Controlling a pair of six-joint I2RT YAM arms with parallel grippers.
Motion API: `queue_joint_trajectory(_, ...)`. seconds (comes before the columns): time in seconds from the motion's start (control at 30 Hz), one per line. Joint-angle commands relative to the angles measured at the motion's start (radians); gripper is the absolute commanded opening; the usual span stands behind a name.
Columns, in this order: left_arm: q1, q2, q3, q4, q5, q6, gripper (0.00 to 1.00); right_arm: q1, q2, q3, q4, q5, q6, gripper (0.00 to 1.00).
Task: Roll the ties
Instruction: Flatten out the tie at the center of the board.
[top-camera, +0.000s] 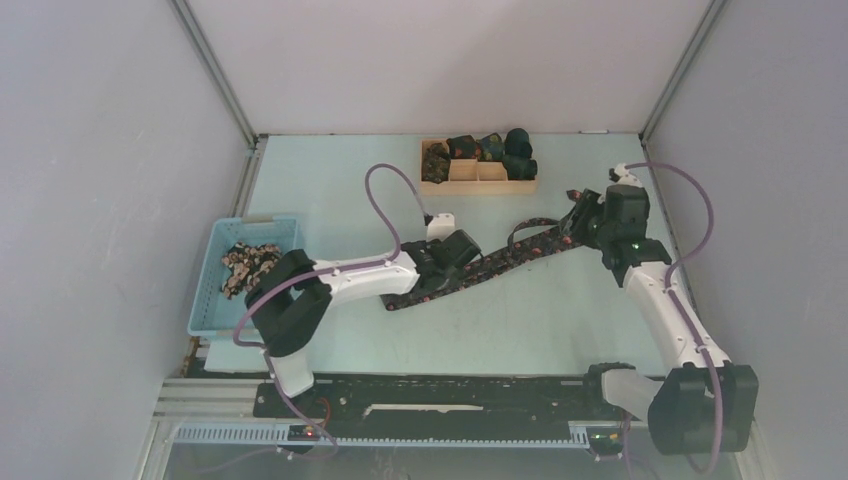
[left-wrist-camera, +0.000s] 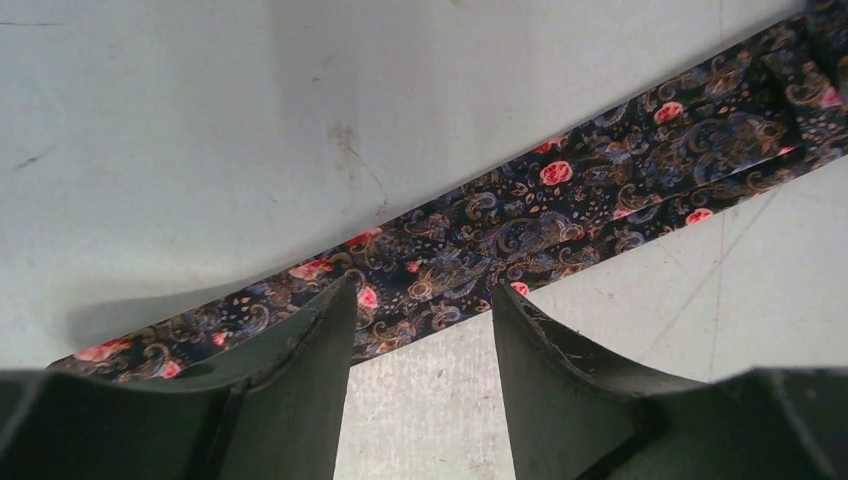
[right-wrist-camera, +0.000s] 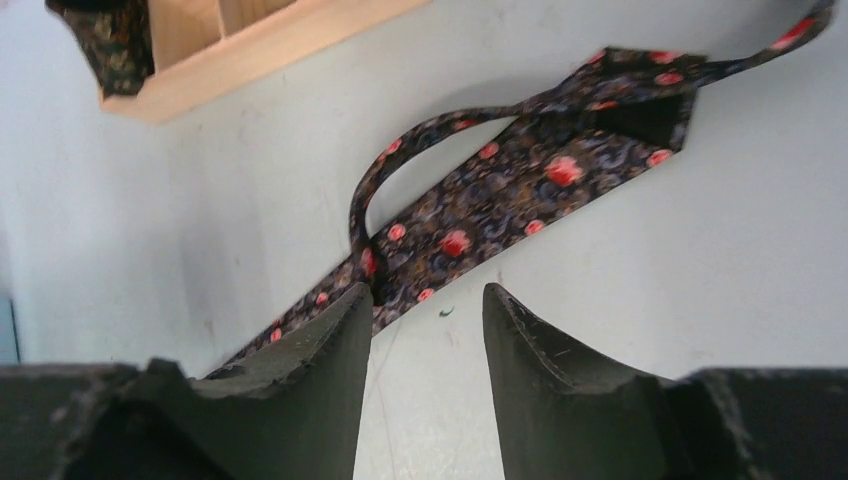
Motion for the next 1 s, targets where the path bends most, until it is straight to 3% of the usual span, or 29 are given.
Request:
queue_joint_trajectory(0.0, -0.007, 0.077, 0.081, -0.059, 0.022, 0.022, 0.59, 0.058, 0.004, 0.007, -0.013, -0.029, -0.018, 0.48)
queue_joint_trajectory(0.37, -0.006, 0.2, 0.117, -0.069, 0.024, 0.016, 0.59, 0.125, 0.108, 0.008, 0.023, -0.069, -0.021, 0.47)
queue_joint_trajectory(0.53, -0.003, 0.191, 0.078, -0.041, 0.01, 0.011, 0.51, 0.143, 0.129, 0.008, 0.03, -0.066, -0.023, 0.47)
queue_joint_trajectory(0.77, -0.003, 0.15, 0.007, 0.003, 0.003, 0.001, 0.31, 0.158, 0.246, 0.037, 0.052, -0.084, -0.024, 0.47)
queue_joint_trajectory(0.97, -0.003, 0.116, -0.039, 0.02, 0.014, -0.009, 0.3, 0.165, 0.424, 0.117, 0.03, -0.096, -0.02, 0.44)
